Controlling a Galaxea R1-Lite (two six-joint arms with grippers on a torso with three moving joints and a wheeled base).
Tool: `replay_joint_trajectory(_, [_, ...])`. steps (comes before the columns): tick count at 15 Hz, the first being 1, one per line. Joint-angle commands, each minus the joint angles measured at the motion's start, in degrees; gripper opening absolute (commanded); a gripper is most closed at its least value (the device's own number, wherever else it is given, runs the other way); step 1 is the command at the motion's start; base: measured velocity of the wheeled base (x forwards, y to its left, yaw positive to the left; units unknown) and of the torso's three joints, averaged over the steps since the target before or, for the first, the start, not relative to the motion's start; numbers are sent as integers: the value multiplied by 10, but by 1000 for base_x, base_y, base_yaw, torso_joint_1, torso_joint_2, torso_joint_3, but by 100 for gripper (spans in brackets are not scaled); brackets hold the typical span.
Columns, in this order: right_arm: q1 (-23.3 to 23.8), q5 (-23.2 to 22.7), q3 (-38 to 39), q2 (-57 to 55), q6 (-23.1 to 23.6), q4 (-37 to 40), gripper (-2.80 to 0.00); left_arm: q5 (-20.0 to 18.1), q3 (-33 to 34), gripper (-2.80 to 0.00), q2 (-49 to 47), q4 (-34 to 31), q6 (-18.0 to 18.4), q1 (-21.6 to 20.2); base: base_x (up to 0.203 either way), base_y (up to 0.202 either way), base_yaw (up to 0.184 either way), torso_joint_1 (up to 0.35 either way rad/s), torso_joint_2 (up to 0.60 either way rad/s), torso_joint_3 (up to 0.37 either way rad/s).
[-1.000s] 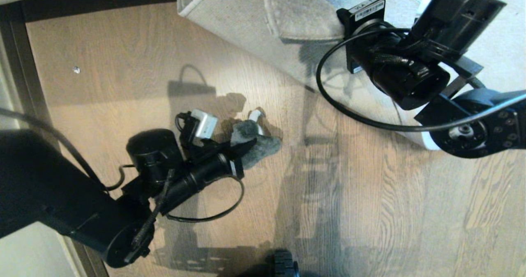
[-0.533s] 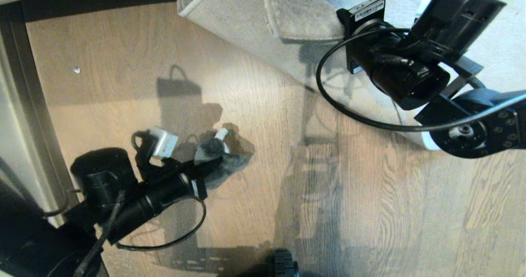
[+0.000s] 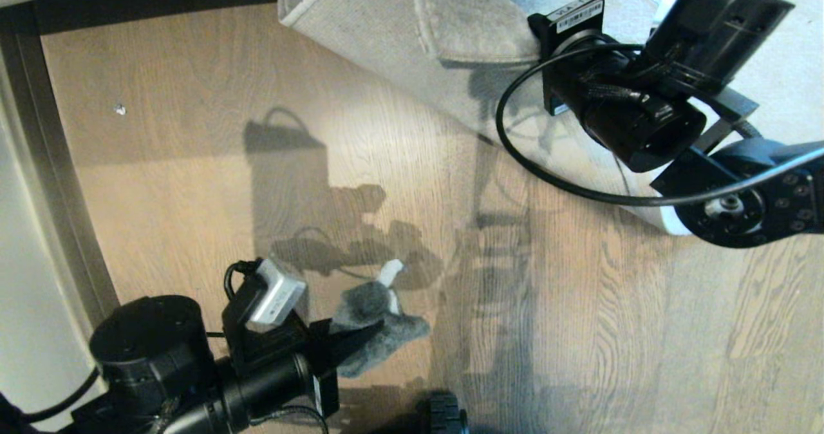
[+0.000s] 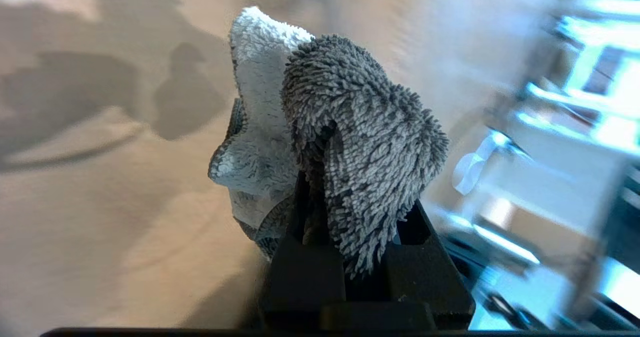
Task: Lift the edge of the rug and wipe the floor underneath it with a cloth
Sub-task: Wipe the floor under the carpet with a rag
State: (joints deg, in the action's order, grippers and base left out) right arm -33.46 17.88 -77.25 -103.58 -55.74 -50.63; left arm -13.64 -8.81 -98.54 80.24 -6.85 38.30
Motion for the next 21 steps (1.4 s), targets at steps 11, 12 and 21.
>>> replay_joint_trajectory(11, [-1, 24, 4, -2, -4, -4, -280, 34, -116, -280, -126, 88, -5, 100, 0, 0, 0, 0, 0, 0])
replay_joint_trajectory(12, [-1, 24, 4, -2, -4, -4, -280, 49, -122, -280, -123, 88, -6, 94, 0, 0, 0, 0, 0, 0])
replay_joint_trajectory(21, [0, 22, 4, -2, -5, -4, -280, 53, -110, -280, -72, 92, -6, -95, 0, 0, 0, 0, 0, 0])
